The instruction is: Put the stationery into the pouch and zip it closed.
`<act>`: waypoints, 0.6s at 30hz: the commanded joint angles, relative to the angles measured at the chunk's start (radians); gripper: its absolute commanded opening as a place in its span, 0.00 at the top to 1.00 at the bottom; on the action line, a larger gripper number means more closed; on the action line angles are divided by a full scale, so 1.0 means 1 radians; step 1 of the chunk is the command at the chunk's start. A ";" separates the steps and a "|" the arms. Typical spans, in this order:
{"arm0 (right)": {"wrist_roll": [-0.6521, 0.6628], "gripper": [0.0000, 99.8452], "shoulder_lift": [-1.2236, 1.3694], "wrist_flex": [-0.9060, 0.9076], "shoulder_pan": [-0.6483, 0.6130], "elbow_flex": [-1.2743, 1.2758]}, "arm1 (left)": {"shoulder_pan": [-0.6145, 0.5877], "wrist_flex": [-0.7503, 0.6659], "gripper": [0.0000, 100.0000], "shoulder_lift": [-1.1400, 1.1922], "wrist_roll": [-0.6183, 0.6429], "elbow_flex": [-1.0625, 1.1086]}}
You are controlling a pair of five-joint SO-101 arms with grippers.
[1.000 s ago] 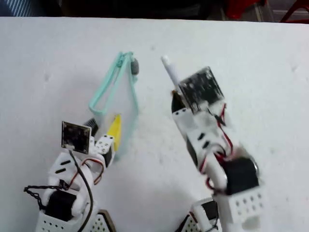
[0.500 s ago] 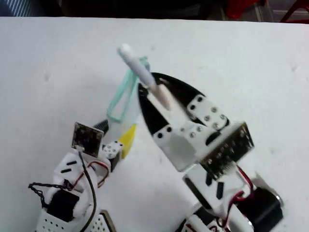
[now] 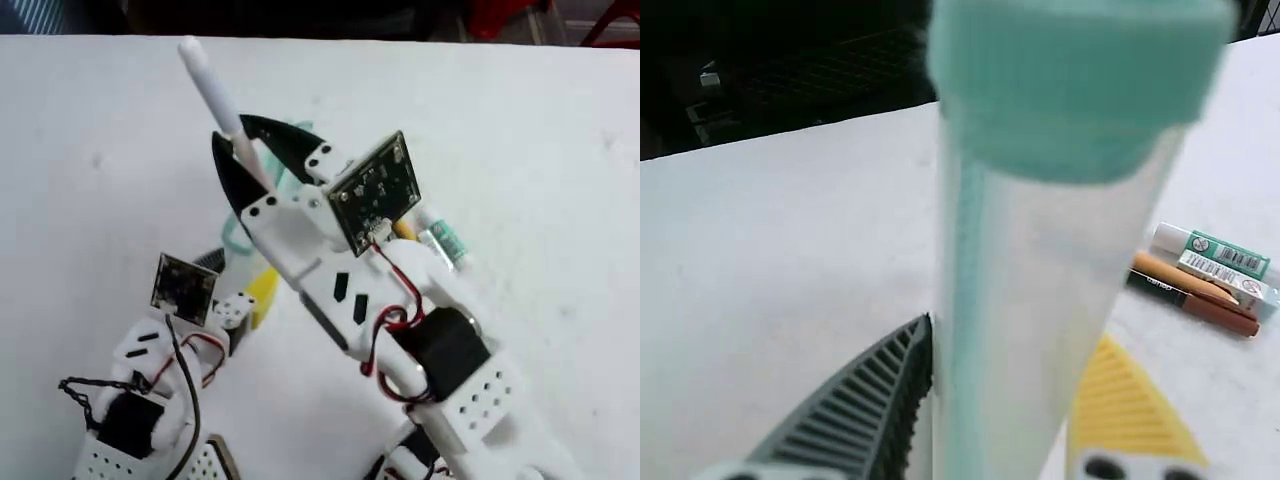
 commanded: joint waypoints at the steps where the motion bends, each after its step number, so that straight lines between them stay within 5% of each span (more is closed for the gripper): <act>1: -0.011 0.98 0.007 -0.065 -0.025 0.005 | -0.007 -0.017 0.78 0.007 -0.008 -0.008; 18: -0.002 0.97 -0.042 0.007 -0.027 0.132 | -0.008 -0.017 0.78 0.007 -0.008 -0.006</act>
